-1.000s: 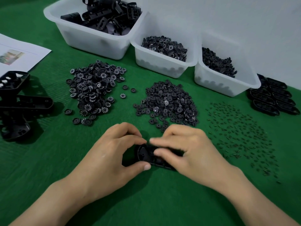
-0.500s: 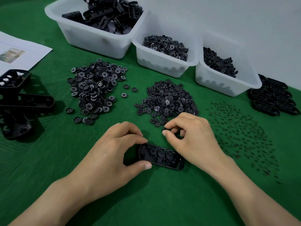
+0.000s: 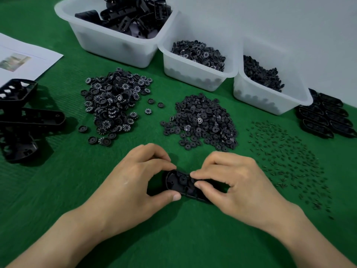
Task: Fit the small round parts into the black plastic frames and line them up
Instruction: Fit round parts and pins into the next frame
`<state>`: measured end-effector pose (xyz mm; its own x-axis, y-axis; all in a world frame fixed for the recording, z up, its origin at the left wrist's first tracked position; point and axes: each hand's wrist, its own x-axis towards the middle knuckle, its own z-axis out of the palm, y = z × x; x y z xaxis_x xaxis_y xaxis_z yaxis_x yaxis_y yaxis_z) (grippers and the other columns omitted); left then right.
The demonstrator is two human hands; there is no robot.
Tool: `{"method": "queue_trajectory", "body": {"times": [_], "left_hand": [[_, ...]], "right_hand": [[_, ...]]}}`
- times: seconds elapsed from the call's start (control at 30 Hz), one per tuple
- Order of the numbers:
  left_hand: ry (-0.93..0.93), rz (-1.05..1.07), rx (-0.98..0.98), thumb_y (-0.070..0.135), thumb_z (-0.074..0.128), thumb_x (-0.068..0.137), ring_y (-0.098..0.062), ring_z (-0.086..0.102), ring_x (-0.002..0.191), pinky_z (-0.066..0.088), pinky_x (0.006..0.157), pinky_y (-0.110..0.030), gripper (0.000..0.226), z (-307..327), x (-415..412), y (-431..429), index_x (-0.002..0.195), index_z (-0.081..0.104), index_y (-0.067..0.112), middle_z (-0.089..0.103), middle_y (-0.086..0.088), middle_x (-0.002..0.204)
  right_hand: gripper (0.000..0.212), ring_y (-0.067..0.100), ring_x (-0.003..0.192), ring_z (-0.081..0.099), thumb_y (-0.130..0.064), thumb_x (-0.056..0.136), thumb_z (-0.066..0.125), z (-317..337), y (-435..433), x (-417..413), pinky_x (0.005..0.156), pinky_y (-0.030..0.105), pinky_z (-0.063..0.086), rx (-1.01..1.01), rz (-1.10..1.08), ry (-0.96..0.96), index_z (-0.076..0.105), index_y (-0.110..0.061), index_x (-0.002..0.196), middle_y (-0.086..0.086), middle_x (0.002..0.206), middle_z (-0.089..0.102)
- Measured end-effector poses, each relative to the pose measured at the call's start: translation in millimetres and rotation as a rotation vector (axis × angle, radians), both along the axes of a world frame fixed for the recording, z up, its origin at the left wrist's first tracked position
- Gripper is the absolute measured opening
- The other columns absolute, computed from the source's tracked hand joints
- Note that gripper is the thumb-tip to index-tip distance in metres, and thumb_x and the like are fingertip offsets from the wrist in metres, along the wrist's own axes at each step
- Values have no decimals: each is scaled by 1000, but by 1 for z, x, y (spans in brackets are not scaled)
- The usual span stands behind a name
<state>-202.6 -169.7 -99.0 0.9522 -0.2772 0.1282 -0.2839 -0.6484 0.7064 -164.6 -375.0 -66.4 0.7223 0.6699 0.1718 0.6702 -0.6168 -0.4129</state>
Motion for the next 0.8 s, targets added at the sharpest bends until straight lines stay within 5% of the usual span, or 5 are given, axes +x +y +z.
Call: {"method": "queue_trajectory", "body": {"times": [0.67, 0.8], "left_hand": [[9, 1, 16, 60, 54, 67, 2, 46, 99, 31, 87, -5, 50, 0, 0, 0, 101, 67, 25, 50, 19, 102], [10, -3, 15, 60, 54, 67, 2, 46, 99, 30, 87, -4, 50, 0, 1, 0, 101, 67, 25, 49, 20, 102]], "right_hand": [[7, 16, 57, 53, -20, 83, 68, -2, -2, 1, 48, 30, 48, -138, 106, -150, 73, -15, 85, -1, 72, 58], [14, 9, 62, 58, -24, 80, 68, 3, -1, 5, 55, 28, 51, -102, 84, -22, 74, -19, 92, -6, 76, 63]]}}
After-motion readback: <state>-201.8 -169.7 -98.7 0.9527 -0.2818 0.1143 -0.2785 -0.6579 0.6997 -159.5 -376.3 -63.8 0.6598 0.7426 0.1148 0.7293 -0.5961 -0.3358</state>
